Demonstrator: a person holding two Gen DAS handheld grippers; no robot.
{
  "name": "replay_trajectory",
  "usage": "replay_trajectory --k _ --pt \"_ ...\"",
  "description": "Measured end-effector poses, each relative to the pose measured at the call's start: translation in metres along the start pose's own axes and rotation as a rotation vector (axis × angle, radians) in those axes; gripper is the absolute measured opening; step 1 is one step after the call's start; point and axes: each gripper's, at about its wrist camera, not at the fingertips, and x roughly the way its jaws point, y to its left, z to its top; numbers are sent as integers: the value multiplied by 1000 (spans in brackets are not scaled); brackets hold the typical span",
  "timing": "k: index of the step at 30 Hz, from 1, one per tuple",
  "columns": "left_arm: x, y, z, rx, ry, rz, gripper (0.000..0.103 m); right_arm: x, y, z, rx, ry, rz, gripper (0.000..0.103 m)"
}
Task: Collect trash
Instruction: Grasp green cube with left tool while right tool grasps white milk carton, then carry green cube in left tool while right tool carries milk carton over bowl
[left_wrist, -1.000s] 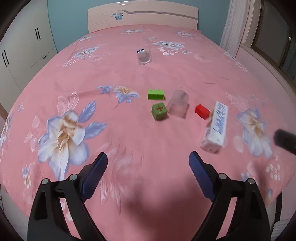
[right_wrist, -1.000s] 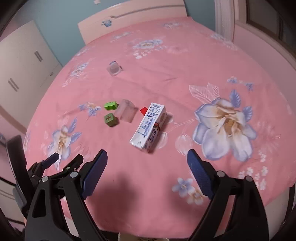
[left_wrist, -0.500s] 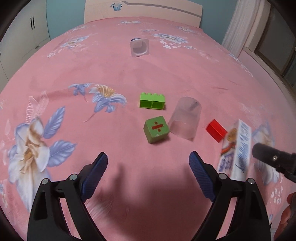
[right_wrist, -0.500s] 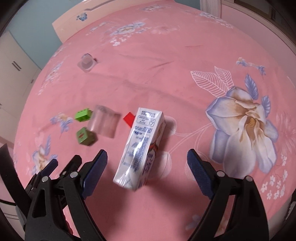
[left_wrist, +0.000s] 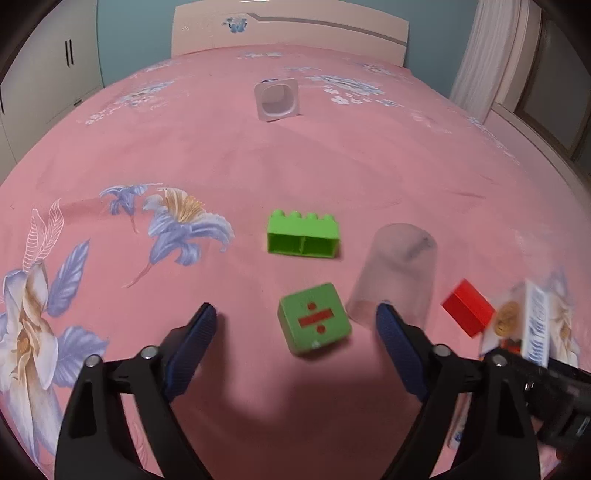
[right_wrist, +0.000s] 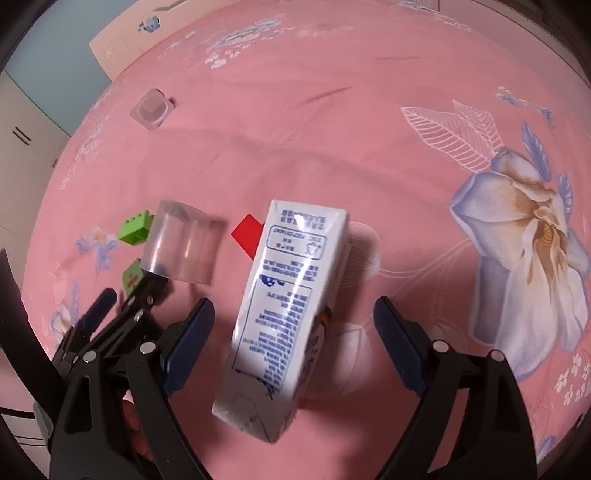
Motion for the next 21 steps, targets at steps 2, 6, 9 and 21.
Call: replay_trajectory --k 2,6,9,21 --pt "9 1 0 -5 29 3 74 6 6 0 -29 0 -25 86" --pt "13 5 1 0 12 5 64 15 13 -2 -68 -10 -50 86" --pt "14 12 5 -3 10 -15 55 20 16 -2 -85 -14 -64 84" --pt "3 23 -7 64 20 -78 34 22 14 -7 -199 -20 -101 46"
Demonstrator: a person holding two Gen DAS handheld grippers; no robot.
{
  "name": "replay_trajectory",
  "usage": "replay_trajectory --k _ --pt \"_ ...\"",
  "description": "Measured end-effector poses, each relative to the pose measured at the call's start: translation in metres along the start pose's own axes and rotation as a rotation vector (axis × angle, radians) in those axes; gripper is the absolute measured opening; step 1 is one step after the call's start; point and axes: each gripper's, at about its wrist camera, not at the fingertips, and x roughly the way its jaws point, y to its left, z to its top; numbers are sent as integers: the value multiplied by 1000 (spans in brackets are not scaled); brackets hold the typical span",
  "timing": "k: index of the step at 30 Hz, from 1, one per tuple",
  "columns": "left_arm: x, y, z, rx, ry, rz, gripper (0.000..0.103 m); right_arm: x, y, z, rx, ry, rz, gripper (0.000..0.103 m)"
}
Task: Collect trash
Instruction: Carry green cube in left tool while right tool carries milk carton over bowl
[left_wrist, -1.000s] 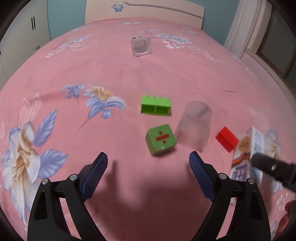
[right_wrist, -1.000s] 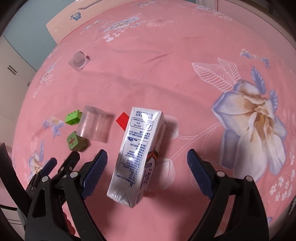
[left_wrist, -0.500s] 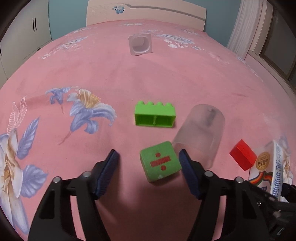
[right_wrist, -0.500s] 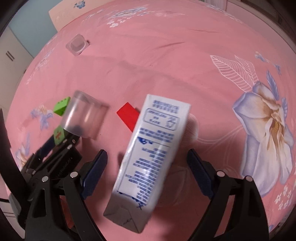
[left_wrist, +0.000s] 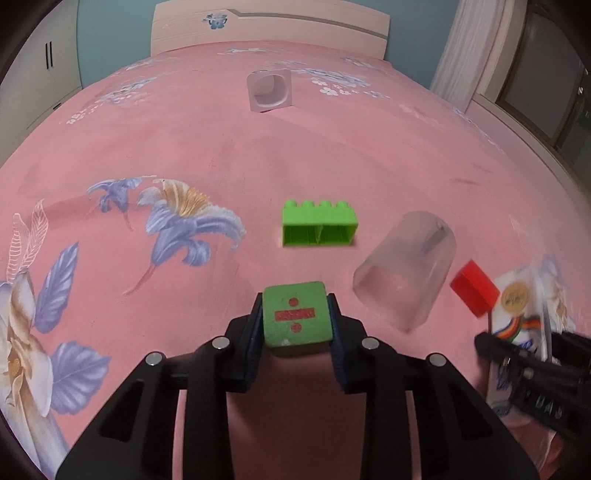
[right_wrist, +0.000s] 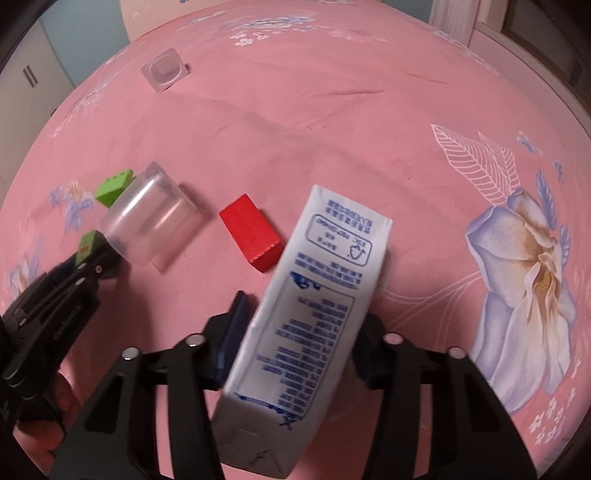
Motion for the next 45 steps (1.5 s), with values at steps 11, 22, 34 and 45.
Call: replay_trajectory --k 11,22,34,45 --pt "-54 9 -27 30 25 25 34 -37 -5 -32 -118 -17 16 39" --pt "-177 -2 -36 106 -74 76 34 -163 -8 -60 -191 -176 36 39" --pt "-320 -12 -62 130 -193 135 34 -312 19 -109 -327 -398 96 39" --pt "-409 -29 -95 147 -289 151 34 -390 22 -162 -355 -499 130 39"
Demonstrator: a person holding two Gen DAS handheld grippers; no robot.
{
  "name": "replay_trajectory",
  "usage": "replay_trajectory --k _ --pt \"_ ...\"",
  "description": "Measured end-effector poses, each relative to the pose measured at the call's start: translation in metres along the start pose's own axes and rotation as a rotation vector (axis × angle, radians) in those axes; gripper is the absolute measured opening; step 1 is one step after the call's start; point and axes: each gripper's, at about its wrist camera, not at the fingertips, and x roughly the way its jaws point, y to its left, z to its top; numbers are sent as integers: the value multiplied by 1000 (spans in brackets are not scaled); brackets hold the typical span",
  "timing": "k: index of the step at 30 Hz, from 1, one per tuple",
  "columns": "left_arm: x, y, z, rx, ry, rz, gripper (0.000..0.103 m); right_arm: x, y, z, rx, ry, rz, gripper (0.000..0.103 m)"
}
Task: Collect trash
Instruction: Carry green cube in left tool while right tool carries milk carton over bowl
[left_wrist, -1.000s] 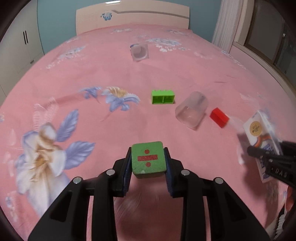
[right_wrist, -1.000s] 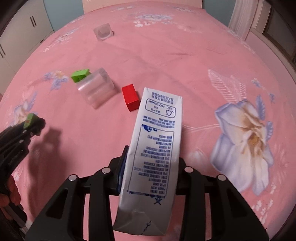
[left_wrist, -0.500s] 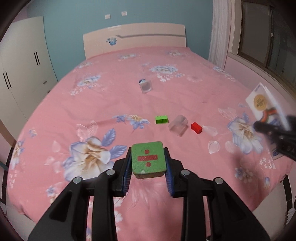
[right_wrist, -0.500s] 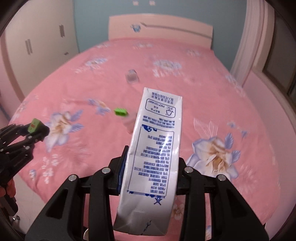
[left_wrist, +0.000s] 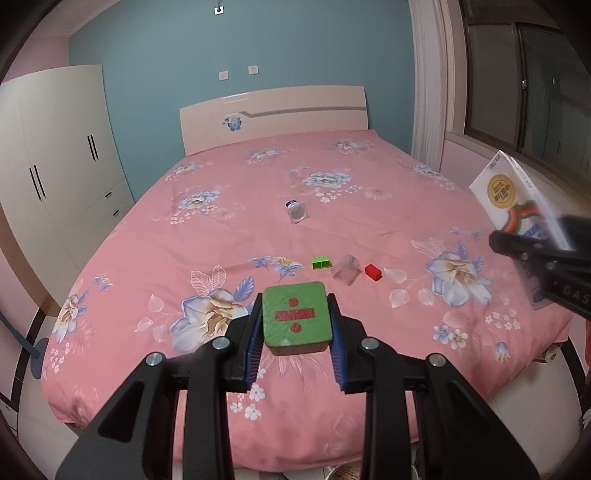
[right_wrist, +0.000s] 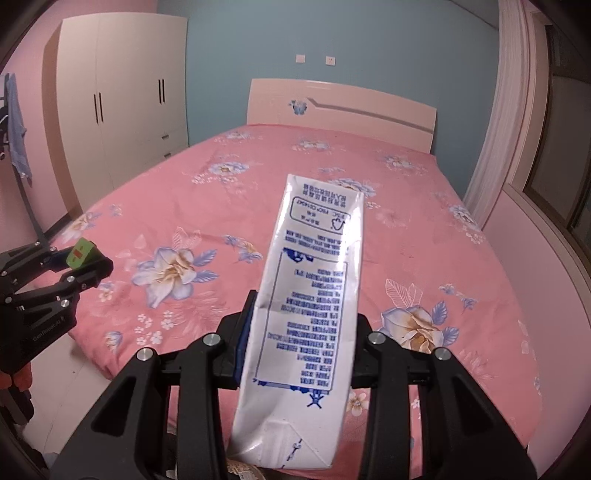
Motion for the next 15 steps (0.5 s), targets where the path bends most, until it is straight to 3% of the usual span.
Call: replay_trajectory --k 7,15 --pt "-27 -6 -23 20 3 -5 34 -37 18 -20 -39 -22 9 39" --pt "-19 -9 -57 27 63 1 34 -26 22 -57 -43 39 34 39"
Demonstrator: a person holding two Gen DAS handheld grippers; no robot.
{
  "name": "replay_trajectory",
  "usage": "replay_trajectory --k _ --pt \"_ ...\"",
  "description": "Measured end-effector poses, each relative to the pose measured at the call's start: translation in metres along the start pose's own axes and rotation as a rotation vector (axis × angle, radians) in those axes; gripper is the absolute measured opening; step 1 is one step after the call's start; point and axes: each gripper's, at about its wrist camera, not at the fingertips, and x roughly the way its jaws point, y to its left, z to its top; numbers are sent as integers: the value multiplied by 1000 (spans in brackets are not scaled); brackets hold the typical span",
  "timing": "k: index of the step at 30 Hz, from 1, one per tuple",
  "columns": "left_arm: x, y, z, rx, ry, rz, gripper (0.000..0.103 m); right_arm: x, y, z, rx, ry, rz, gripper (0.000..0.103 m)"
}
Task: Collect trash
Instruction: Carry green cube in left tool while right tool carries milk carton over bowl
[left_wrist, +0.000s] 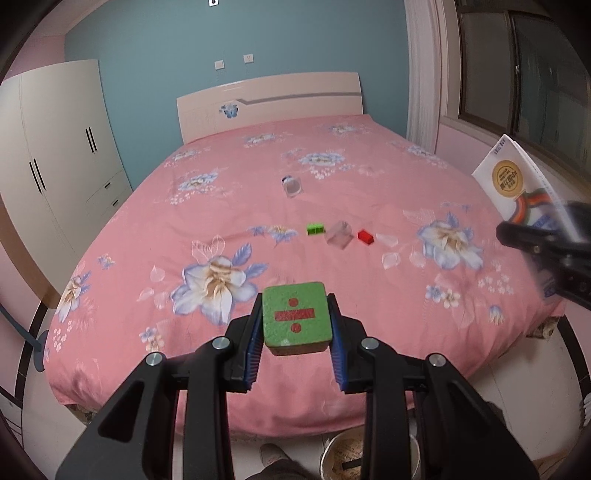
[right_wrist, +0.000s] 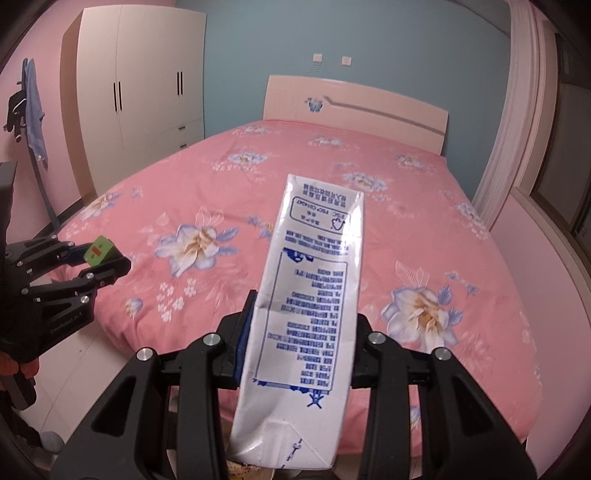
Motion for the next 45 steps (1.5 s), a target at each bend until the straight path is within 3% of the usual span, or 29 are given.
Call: replay_trajectory --k 14,33,45 --pt "87 -9 -107 -4 246 -48 34 79 21 -97 -20 171 66 39" --pt "140 -42 -225 72 450 -134 34 147 61 -232 -74 403 164 39" --pt "175 -72 -278 92 583 -196 34 183 84 -300 -60 564 230 39"
